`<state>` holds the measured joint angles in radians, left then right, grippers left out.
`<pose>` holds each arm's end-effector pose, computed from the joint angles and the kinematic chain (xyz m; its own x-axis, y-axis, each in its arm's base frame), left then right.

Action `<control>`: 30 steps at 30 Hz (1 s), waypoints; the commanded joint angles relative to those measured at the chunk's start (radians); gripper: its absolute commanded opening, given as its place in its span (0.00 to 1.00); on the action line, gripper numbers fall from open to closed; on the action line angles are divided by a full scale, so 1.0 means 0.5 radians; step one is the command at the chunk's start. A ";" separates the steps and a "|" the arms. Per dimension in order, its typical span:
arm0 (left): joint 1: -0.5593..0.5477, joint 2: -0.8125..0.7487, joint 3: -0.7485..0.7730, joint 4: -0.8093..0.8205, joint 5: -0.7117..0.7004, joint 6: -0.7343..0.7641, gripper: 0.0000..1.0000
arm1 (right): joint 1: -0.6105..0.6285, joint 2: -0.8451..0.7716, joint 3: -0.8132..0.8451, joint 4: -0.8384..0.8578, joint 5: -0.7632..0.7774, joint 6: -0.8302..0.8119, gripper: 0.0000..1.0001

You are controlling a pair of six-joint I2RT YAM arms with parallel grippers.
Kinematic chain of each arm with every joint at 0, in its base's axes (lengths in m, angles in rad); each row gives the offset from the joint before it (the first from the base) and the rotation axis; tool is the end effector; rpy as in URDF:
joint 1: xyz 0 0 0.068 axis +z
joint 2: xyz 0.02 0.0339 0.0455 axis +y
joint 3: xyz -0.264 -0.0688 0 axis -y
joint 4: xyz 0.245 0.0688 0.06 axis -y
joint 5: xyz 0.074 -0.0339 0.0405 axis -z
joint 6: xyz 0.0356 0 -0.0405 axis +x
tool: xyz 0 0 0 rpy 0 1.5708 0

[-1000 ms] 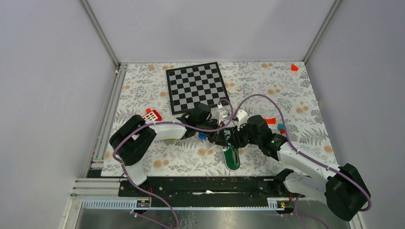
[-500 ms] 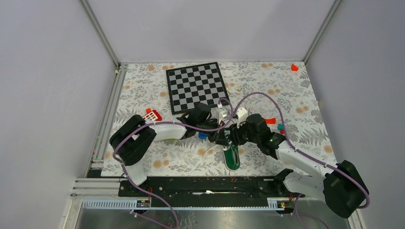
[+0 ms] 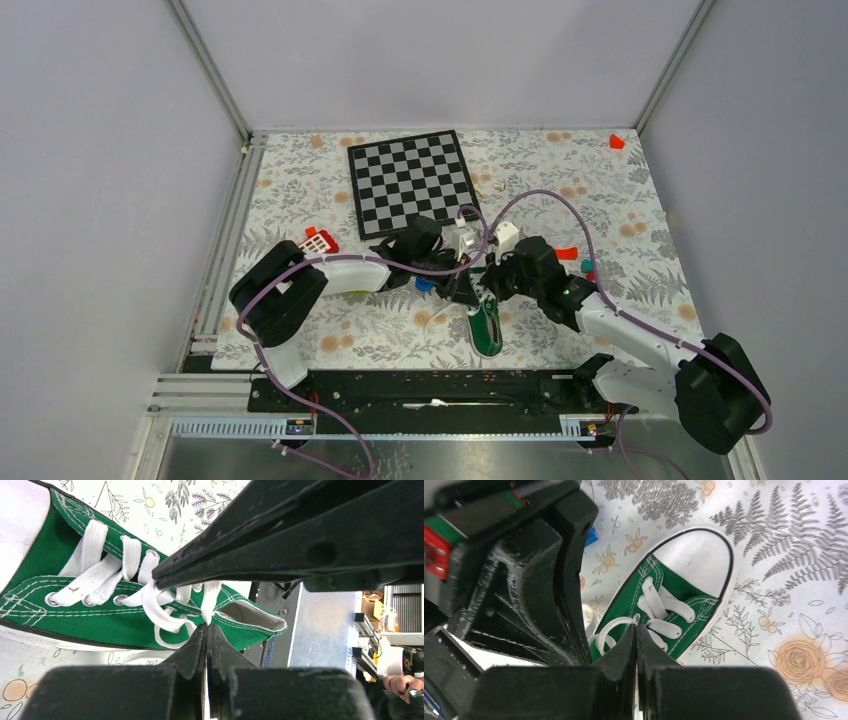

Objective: Tie the shoes
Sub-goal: Tie the shoelace on the shoe.

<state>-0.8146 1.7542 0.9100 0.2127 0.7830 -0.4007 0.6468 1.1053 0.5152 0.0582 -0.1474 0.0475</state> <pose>0.2259 -0.2761 0.1712 -0.7265 0.3673 -0.5808 0.6765 0.2340 -0.6983 0.1825 0.1443 0.2075 -0.4374 -0.2714 -0.8573 -0.6771 0.7268 0.1153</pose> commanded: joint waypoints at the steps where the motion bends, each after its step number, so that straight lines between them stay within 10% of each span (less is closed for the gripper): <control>1: -0.003 -0.003 0.028 0.087 0.067 0.010 0.00 | 0.000 -0.173 0.021 0.160 0.216 0.088 0.00; 15: -0.002 -0.023 0.081 0.056 0.040 -0.024 0.00 | 0.001 -0.566 -0.185 0.184 0.804 0.231 0.00; 22: 0.000 -0.220 0.106 -0.163 -0.161 0.030 0.35 | 0.001 -0.705 -0.300 0.136 0.895 0.350 0.00; 30: 0.022 -0.504 -0.114 -0.372 -0.549 0.002 0.38 | 0.001 -0.726 -0.258 0.100 0.856 0.358 0.00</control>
<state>-0.8112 1.5726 0.9176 0.0509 0.6342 -0.3935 0.6468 0.7547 0.3622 0.1009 0.2531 0.2108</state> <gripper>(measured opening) 0.376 0.015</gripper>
